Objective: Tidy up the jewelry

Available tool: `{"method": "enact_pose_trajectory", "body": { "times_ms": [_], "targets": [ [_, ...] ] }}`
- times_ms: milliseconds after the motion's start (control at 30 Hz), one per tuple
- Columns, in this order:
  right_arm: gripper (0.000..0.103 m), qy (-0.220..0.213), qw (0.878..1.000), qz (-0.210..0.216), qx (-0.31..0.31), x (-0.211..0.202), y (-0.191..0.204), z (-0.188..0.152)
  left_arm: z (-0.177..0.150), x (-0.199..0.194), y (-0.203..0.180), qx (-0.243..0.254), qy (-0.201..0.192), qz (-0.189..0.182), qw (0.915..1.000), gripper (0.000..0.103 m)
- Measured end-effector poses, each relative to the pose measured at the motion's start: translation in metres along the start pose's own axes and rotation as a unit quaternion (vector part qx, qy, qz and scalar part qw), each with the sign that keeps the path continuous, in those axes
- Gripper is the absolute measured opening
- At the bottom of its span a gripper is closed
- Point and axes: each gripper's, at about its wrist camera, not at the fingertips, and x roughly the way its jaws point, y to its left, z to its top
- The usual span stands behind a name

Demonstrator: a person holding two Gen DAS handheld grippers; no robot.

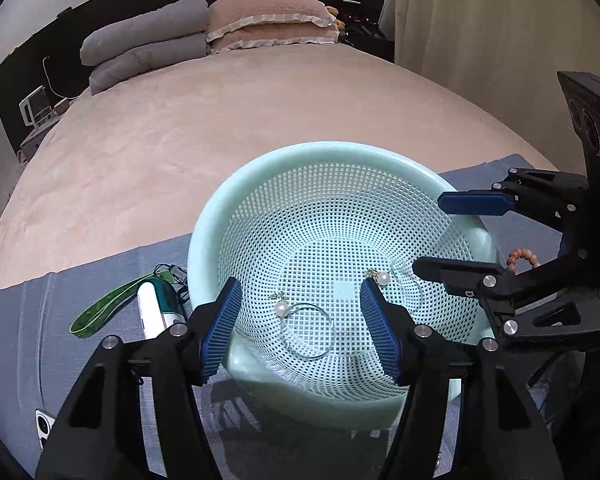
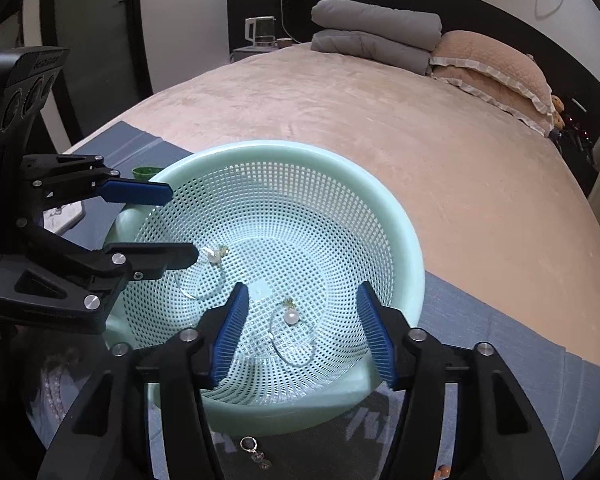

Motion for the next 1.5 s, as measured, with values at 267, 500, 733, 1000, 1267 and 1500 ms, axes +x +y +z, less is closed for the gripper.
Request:
{"method": "enact_pose_trajectory", "body": {
  "times_ms": [267,500,733,1000,1267,1500],
  "targets": [
    [0.079,-0.018,1.0,-0.016,0.016,-0.023,-0.005,-0.003,-0.001,-0.025,-0.001,-0.004,-0.008,0.009,0.9999,0.077],
    [0.084,-0.02,0.999,-0.028,0.039,-0.04,-0.014,-0.017,-0.009,-0.044,-0.01,0.008,-0.013,0.019,0.9997,0.083],
    [0.085,-0.017,0.998,-0.031,0.048,-0.054,-0.02,-0.04,-0.023,-0.055,-0.02,0.005,-0.014,0.014,0.9998,0.089],
    [0.085,-0.013,0.998,-0.029,0.061,-0.06,-0.024,-0.073,-0.044,-0.05,-0.032,0.02,-0.003,-0.004,0.9998,0.09],
    [0.085,-0.001,0.998,-0.002,0.061,-0.051,-0.02,-0.093,-0.063,-0.042,-0.039,0.021,0.007,-0.013,0.9997,0.09],
    [0.084,0.013,0.999,0.022,0.033,-0.038,-0.003,-0.103,-0.075,-0.023,-0.051,0.031,0.027,-0.022,0.9989,0.09]
  ]
}}
